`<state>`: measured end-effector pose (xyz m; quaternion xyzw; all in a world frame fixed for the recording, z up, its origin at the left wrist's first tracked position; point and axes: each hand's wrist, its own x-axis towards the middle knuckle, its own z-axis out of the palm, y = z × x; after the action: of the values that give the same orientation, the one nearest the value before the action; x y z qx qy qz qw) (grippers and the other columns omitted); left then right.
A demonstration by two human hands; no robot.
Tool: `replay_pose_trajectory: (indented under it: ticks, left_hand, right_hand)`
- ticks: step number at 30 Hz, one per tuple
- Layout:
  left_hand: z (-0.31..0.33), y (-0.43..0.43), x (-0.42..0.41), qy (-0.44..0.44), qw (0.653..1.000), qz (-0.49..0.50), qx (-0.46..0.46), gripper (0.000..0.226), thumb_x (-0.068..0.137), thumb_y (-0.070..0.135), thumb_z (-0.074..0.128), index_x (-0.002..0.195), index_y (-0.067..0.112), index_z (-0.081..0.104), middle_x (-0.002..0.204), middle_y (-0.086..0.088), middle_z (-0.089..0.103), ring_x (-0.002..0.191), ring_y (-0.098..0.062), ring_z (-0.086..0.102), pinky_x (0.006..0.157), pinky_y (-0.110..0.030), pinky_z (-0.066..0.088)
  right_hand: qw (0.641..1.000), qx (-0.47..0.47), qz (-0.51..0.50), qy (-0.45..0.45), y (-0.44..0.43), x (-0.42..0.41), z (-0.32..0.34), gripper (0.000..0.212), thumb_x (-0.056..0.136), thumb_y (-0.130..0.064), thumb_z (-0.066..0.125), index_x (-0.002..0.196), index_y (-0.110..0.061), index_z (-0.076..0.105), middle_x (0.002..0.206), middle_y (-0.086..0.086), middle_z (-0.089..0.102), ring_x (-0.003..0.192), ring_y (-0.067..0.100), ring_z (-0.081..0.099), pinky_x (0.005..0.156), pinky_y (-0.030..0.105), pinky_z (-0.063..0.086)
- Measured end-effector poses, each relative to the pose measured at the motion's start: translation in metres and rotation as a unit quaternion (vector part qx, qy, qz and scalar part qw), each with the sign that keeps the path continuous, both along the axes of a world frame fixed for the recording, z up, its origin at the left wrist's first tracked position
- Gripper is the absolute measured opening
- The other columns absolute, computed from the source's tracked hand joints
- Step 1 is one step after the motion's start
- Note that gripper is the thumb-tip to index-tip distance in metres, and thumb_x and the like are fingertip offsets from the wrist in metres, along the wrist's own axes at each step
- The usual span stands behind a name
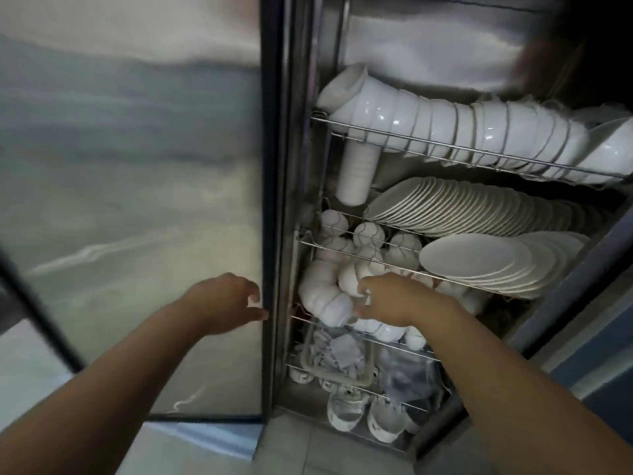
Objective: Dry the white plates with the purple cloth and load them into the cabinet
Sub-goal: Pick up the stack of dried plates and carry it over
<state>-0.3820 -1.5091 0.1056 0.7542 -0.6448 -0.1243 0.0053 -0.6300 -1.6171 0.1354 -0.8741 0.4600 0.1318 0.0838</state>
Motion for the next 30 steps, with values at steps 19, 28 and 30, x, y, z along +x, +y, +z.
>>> replay_pose_trajectory:
  ticks: [19, 28, 30]
  left_hand:
    - [-0.006, 0.413, 0.016, 0.026, 0.868, 0.494, 0.037, 0.043, 0.086, 0.061, 0.056, 0.118, 0.032, 0.059, 0.116, 0.007, 0.061, 0.102, -0.014, 0.059, 0.091, -0.031, 0.049]
    - [-0.001, 0.635, 0.018, 0.024, 0.768, 0.639, 0.034, 0.035, 0.088, 0.052, 0.058, 0.112, 0.027, 0.065, 0.11, 0.005, 0.065, 0.097, -0.013, 0.061, 0.091, -0.032, 0.05]
    - [0.001, 0.684, 0.021, 0.021, 0.748, 0.662, 0.043, 0.035, 0.09, 0.05, 0.057, 0.114, 0.026, 0.063, 0.112, 0.004, 0.064, 0.1, -0.014, 0.06, 0.09, -0.031, 0.05]
  right_hand:
    - [0.883, 0.017, 0.466, 0.054, 0.244, 0.206, -0.006, 0.053, 0.092, -0.047, 0.056, 0.137, -0.019, 0.046, 0.134, 0.008, 0.052, 0.117, 0.026, 0.053, 0.094, 0.037, 0.045]
    - [0.784, 0.032, 0.619, 0.036, 0.467, 0.32, -0.008, 0.057, 0.092, -0.05, 0.055, 0.14, -0.024, 0.041, 0.133, 0.005, 0.052, 0.115, 0.024, 0.053, 0.086, 0.033, 0.042]
    - [0.762, 0.033, 0.646, 0.032, 0.523, 0.342, -0.011, 0.057, 0.092, -0.05, 0.054, 0.141, -0.024, 0.04, 0.134, 0.004, 0.051, 0.117, 0.024, 0.052, 0.087, 0.033, 0.042]
